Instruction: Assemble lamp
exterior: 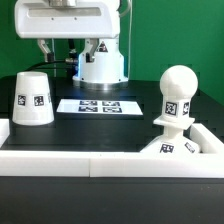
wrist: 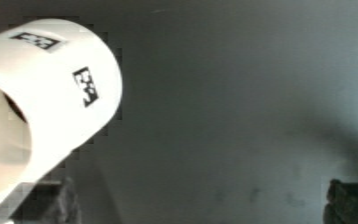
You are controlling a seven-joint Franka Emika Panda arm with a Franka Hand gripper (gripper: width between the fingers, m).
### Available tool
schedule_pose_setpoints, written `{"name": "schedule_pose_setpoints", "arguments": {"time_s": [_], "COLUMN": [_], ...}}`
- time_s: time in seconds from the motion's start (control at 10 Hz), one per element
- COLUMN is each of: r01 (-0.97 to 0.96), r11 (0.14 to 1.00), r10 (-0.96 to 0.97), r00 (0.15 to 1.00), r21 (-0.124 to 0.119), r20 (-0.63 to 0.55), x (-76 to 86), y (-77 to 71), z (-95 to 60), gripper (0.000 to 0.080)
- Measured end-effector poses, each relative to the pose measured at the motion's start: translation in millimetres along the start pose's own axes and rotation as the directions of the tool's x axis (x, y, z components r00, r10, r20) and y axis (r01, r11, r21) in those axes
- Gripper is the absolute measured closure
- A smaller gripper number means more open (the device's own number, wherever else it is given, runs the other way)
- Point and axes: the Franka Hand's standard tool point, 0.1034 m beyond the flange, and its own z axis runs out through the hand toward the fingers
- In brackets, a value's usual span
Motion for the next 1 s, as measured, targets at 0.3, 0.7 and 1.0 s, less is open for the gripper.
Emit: {"name": "schedule_pose_setpoints", "arguments": {"time_s": [0.3,0.7,1.0], "r01": [0.023,0.041,0.087], "r11": [1.0,0.999,0.996], "r10": [-0.023,-0.041,-0.088], "r00": [1.0,0.999,0.996], "r21": [0.003,0.013,0.007], "r20": [0.008,0.019,0.029], "x": [-5.0,-16.1,-17.0], "y": [14.5,42.0,48.2], "z": [5.5,16.6,29.9], "gripper": [0.01,0.01,0.01]}}
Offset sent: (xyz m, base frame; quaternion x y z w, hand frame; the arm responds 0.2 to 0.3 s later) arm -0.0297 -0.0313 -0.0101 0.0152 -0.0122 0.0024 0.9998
